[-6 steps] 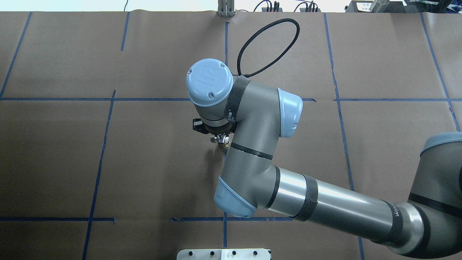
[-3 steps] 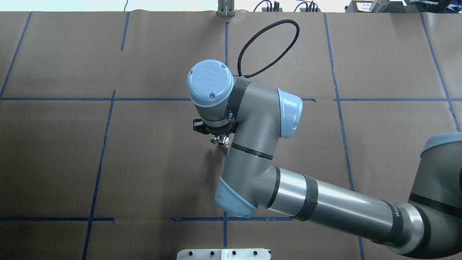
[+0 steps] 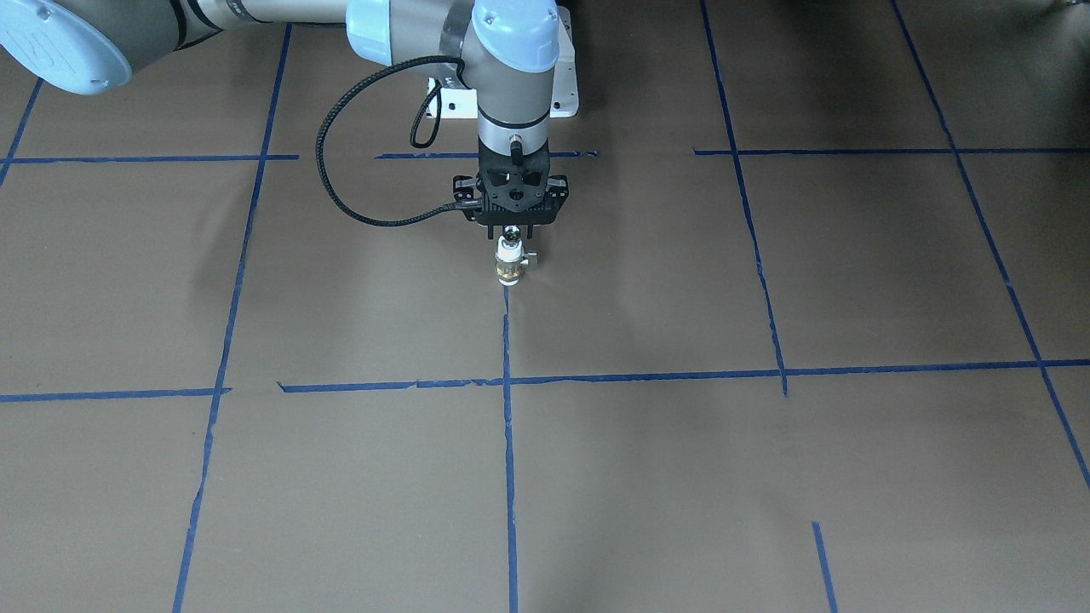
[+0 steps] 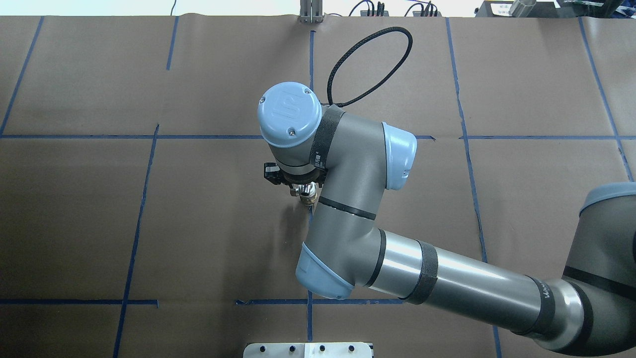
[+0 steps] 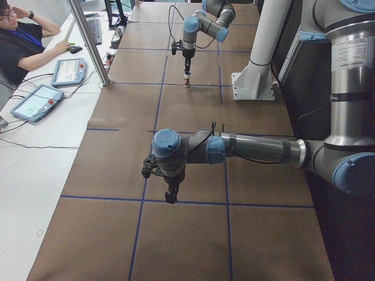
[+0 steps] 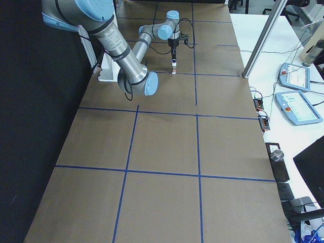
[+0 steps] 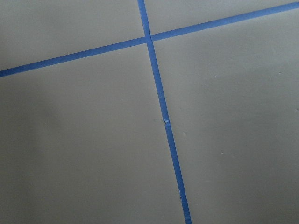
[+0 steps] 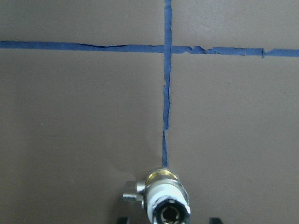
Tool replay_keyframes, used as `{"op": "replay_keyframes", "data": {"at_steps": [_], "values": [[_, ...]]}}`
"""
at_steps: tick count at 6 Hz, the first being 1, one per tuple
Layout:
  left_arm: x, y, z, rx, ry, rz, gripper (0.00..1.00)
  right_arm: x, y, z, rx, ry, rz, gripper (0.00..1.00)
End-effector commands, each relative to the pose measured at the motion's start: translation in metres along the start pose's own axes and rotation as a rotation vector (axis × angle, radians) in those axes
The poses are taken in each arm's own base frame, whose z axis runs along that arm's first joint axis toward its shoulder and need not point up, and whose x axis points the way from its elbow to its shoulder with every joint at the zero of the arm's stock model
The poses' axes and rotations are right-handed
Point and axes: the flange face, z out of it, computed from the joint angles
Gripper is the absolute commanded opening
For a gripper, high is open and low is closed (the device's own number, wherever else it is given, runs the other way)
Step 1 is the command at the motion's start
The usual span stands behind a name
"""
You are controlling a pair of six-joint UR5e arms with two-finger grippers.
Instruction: Assemble PPR valve and pipe with both arms
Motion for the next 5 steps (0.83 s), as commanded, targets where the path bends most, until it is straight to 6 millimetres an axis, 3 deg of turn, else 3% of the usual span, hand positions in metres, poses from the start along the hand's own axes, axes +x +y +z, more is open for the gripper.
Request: {"op": "replay_keyframes", "data": {"at_steps": [1, 2, 3, 5], "values": [[0.000, 0.000, 0.000, -0.001, 0.001, 0.000, 1.00, 0.000, 0.000, 0.000, 0.000, 0.001, 0.000, 0.73], [0.000, 0.000, 0.000, -0.001, -0.001, 0.000, 1.00, 0.000, -0.006, -0.010, 0.005, -0.015, 0.003, 1.00], [-0.001, 0.000, 0.001, -0.002, -0.001, 0.001, 1.00, 0.014, -0.029, -0.023, -0.003, -0.030, 0.001, 1.00], [-0.001, 0.000, 0.002, -0.005, -0.002, 0.000, 1.00, 0.078, -0.101, -0.054, -0.064, -0.079, -0.022, 1.00]]}}
